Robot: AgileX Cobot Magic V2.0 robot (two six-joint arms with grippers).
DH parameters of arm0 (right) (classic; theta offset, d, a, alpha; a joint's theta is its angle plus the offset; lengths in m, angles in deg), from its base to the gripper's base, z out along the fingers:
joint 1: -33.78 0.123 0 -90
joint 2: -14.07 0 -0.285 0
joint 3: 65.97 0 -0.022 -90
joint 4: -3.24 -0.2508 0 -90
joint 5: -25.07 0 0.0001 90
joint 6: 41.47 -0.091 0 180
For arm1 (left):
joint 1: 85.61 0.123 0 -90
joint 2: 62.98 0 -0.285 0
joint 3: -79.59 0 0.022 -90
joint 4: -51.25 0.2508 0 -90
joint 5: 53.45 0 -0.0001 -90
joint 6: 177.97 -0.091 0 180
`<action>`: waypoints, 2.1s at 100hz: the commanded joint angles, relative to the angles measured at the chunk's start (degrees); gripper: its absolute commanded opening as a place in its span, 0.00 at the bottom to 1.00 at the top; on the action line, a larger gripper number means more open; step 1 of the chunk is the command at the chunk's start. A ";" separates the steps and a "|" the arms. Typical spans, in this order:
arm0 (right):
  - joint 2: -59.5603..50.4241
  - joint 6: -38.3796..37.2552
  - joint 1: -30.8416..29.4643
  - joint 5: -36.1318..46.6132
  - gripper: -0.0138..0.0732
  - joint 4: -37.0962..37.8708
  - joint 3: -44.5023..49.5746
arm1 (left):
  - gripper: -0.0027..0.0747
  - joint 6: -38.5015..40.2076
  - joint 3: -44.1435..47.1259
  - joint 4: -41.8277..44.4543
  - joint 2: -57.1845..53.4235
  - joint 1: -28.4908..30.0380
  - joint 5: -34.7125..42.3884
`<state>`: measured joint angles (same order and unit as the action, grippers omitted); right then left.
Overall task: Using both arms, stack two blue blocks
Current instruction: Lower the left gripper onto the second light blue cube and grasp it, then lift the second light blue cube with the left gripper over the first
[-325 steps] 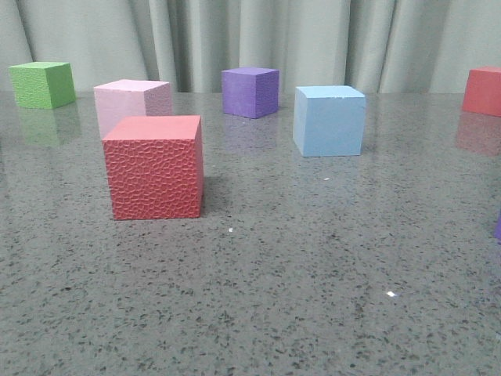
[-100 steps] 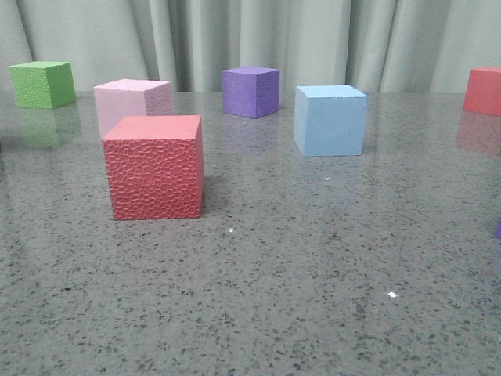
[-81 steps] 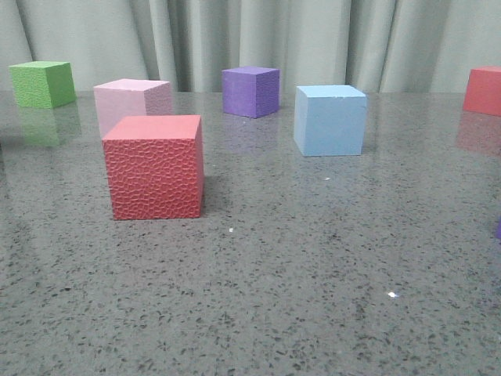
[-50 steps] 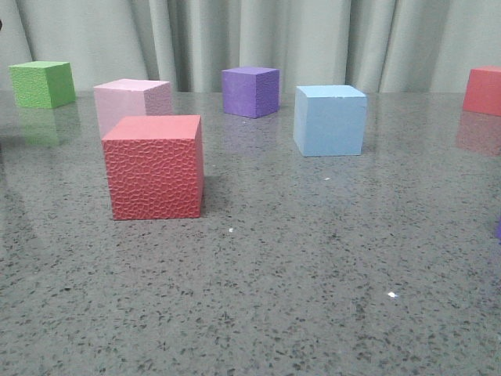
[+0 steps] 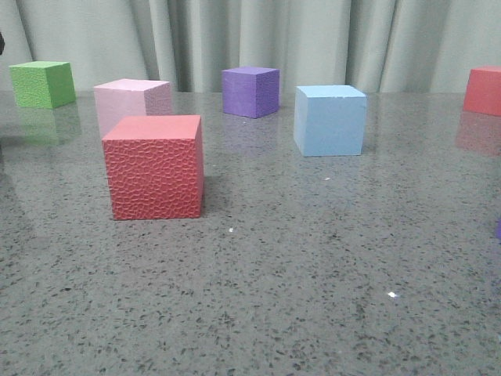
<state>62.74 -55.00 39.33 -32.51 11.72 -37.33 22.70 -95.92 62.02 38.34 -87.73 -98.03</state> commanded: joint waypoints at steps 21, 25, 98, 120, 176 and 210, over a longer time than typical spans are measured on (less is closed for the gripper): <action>-0.26 0.45 -0.33 3.37 0.85 0.80 -1.33 | 0.46 0.55 -1.93 1.25 -2.11 0.20 2.15; -0.26 0.45 -0.33 3.37 0.85 0.80 -1.33 | 0.44 0.55 -1.93 1.25 -2.11 0.20 2.15; -0.26 0.45 -0.33 3.37 0.85 0.80 -1.33 | 0.40 -10.69 -18.43 -1.39 -4.18 -11.37 -8.76; -0.26 0.45 -0.33 3.37 0.85 0.80 -1.33 | 0.40 -16.79 -25.61 -3.97 -4.05 -16.48 -7.09; -0.26 0.45 -0.33 3.46 0.85 0.80 -1.33 | 0.40 -34.75 -41.34 -15.66 9.41 -25.76 -6.73; -0.26 0.45 -0.33 3.46 0.85 0.80 -1.33 | 0.40 -39.59 -53.25 -17.17 18.77 -31.21 -9.26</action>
<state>62.74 -55.00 39.33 -32.39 11.72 -37.29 -14.91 -144.96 47.01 58.76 -117.37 -109.84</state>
